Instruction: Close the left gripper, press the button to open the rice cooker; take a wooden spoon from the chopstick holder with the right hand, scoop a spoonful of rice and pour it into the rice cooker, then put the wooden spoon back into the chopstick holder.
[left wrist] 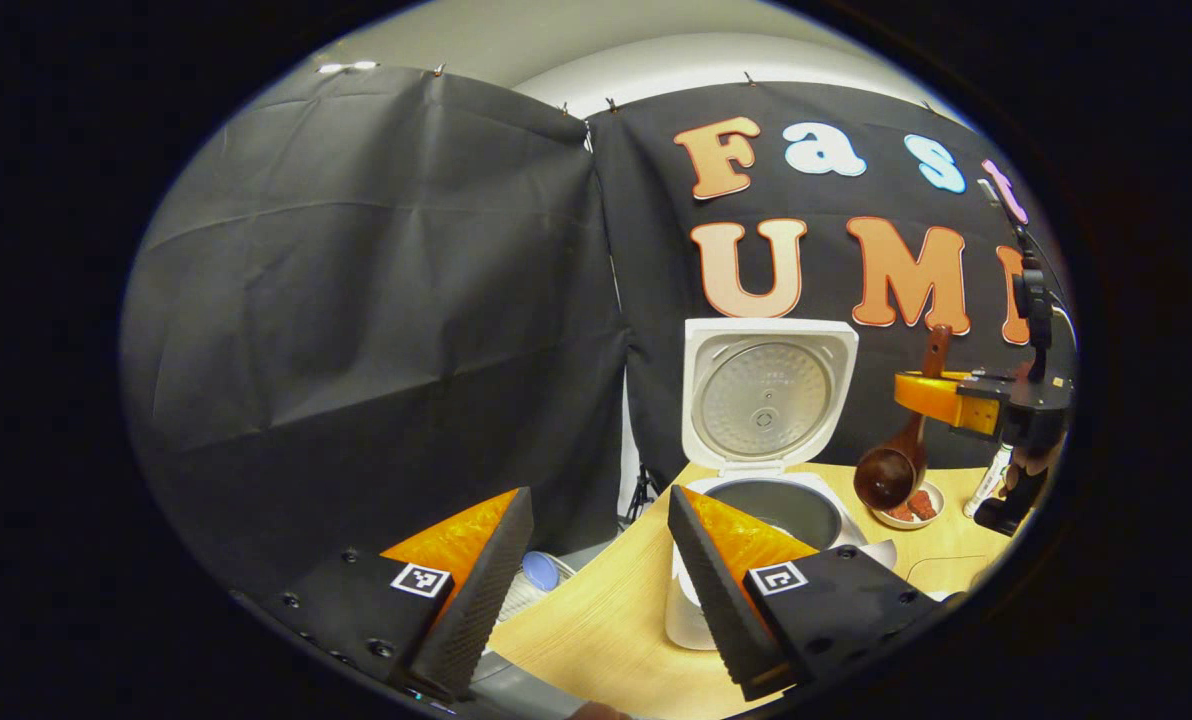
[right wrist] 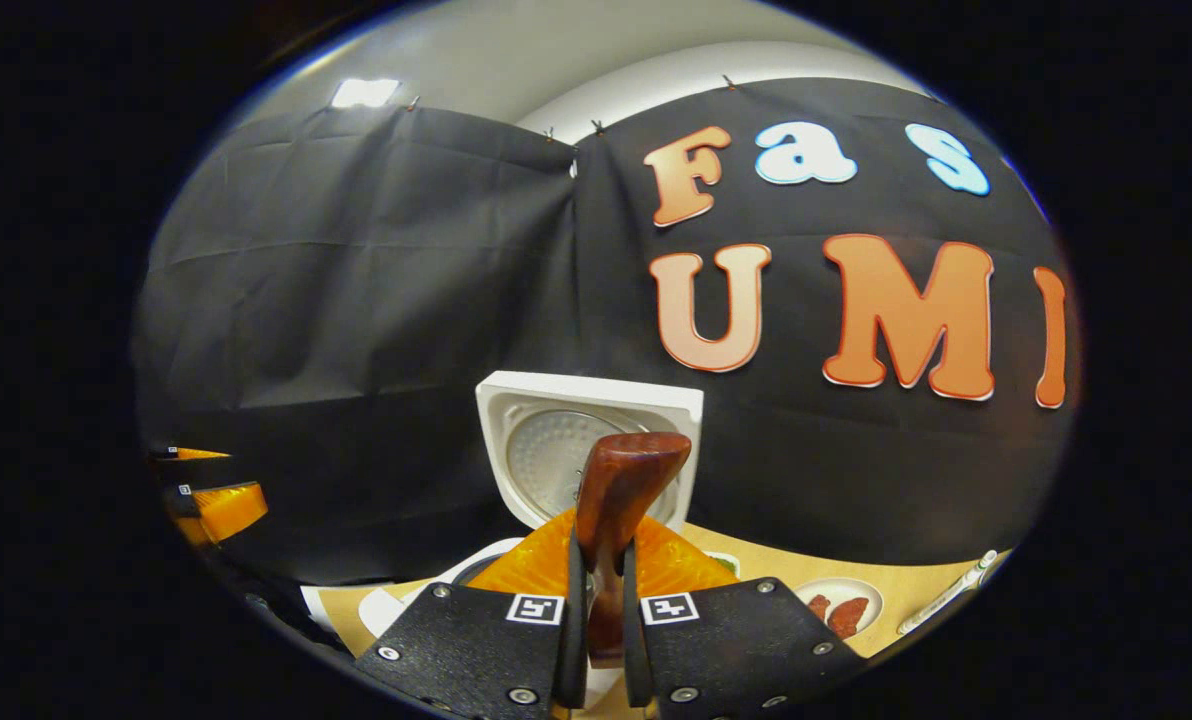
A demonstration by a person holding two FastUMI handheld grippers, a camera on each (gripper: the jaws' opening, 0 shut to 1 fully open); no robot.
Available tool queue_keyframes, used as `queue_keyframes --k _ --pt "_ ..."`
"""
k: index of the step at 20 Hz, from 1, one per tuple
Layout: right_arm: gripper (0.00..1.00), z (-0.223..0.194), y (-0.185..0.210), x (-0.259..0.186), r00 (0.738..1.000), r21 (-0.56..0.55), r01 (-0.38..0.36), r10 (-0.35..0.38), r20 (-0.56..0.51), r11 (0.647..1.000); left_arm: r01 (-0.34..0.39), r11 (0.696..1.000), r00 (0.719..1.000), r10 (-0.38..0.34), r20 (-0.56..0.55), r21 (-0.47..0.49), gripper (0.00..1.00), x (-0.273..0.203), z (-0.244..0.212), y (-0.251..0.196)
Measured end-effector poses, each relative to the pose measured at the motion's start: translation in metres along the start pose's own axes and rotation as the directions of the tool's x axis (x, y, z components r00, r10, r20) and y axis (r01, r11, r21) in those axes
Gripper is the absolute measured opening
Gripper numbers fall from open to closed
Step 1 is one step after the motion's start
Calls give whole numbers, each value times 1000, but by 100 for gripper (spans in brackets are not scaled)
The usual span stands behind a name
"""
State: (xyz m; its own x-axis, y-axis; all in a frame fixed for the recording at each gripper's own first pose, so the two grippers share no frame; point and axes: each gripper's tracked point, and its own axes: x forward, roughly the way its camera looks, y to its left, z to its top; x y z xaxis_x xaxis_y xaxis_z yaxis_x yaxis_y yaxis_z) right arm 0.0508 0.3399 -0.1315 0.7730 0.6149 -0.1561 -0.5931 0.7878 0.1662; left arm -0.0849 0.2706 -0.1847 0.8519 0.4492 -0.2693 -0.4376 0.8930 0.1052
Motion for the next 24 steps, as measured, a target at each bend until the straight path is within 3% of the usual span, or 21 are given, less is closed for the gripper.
queue_keyframes --k 4,10,16,17,18,24 --pt "14 4 -48 -47 999 55 54 -54 2 997 24 999 1000 -23 2 -27 91 -5 2 -34" --pt "14 -10 -140 -132 973 105 229 -227 -32 968 90 996 995 -90 31 2 93 -19 17 -99" --pt "14 -55 -214 -220 912 201 410 -394 -114 890 156 987 987 -157 37 22 91 -28 36 -156" --pt "14 -61 -223 -233 901 214 433 -416 -123 875 164 986 986 -165 37 27 95 -29 38 -163" --pt "14 -68 -232 -245 890 222 456 -436 -133 862 180 983 983 -180 32 29 91 -29 37 -172" --pt "14 -115 -276 -308 805 277 593 -553 -214 756 215 975 975 -218 48 49 91 -37 54 -199"
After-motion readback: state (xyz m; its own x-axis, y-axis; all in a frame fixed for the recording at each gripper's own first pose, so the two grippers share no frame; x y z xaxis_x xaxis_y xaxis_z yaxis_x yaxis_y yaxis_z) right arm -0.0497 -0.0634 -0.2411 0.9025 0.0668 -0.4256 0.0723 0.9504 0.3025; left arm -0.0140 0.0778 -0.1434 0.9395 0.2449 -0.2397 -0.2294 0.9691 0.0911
